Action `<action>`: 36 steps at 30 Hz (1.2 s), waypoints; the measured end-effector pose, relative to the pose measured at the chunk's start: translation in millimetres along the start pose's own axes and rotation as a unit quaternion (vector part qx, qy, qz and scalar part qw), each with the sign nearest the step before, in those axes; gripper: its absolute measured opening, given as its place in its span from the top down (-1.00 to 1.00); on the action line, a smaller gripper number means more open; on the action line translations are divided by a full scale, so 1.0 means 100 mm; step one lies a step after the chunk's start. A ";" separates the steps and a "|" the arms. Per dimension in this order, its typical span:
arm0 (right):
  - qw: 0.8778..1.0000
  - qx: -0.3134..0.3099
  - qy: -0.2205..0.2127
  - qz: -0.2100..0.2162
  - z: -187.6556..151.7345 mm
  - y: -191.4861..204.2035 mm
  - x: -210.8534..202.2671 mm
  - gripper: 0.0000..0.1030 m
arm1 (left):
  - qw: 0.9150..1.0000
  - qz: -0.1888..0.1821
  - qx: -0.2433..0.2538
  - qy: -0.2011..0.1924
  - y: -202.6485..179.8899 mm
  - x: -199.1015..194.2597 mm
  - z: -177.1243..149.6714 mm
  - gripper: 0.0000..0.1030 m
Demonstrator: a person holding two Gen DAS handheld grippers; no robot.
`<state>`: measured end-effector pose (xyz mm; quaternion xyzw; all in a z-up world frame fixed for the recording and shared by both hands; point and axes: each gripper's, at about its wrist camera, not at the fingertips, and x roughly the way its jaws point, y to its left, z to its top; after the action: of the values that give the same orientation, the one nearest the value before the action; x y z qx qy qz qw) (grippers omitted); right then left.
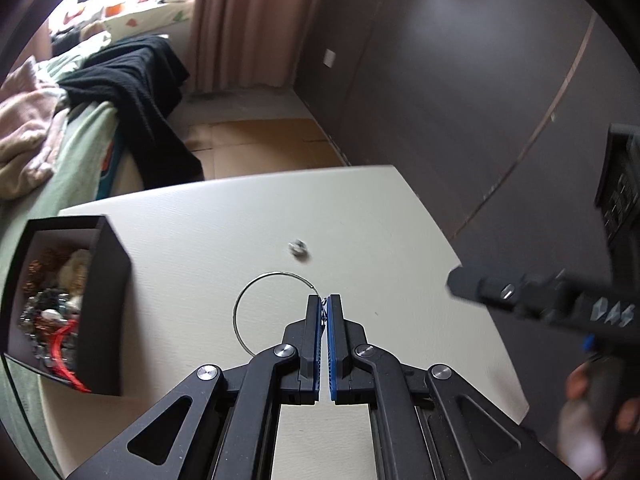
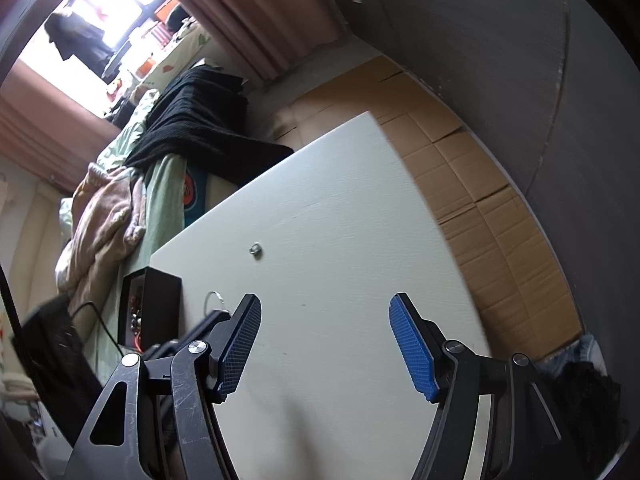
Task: Organize jewelry
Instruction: 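Close the right tool on the small silver ring while the left tool lifts the hoop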
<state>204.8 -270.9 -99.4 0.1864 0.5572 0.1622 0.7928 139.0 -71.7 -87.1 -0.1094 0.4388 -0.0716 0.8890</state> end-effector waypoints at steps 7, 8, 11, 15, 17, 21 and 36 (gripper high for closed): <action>1.000 -0.028 0.004 0.005 0.01 0.24 0.22 -0.30 | 0.997 -0.024 -0.061 -0.048 0.44 -0.41 0.21 0.96; 0.999 -0.033 0.005 0.005 0.02 0.28 0.26 -0.28 | 0.995 -0.027 -0.072 -0.056 0.52 -0.49 0.24 0.96; 0.999 -0.051 0.004 -0.005 0.07 0.42 0.37 -0.07 | 0.993 -0.026 -0.091 -0.066 0.69 -0.59 0.27 0.96; 0.996 -0.082 0.004 -0.023 0.12 0.61 0.52 0.02 | 0.991 -0.021 -0.112 -0.068 0.87 -0.66 0.27 0.96; 0.995 -0.096 0.002 -0.040 0.14 0.70 0.59 0.04 | 0.990 -0.019 -0.122 -0.070 0.97 -0.71 0.27 0.96; 0.992 -0.118 0.019 -0.042 0.15 0.85 0.79 0.41 | 0.987 -0.019 -0.138 -0.075 1.09 -0.76 0.27 0.96; 0.983 -0.153 0.017 -0.098 0.19 1.07 1.19 0.72 | 0.982 -0.011 -0.175 -0.066 1.41 -0.81 0.21 0.96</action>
<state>256.4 -123.5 -140.5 0.0049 0.5552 0.1701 0.8141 110.7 85.4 -49.2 -0.2722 0.3838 0.0041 0.8824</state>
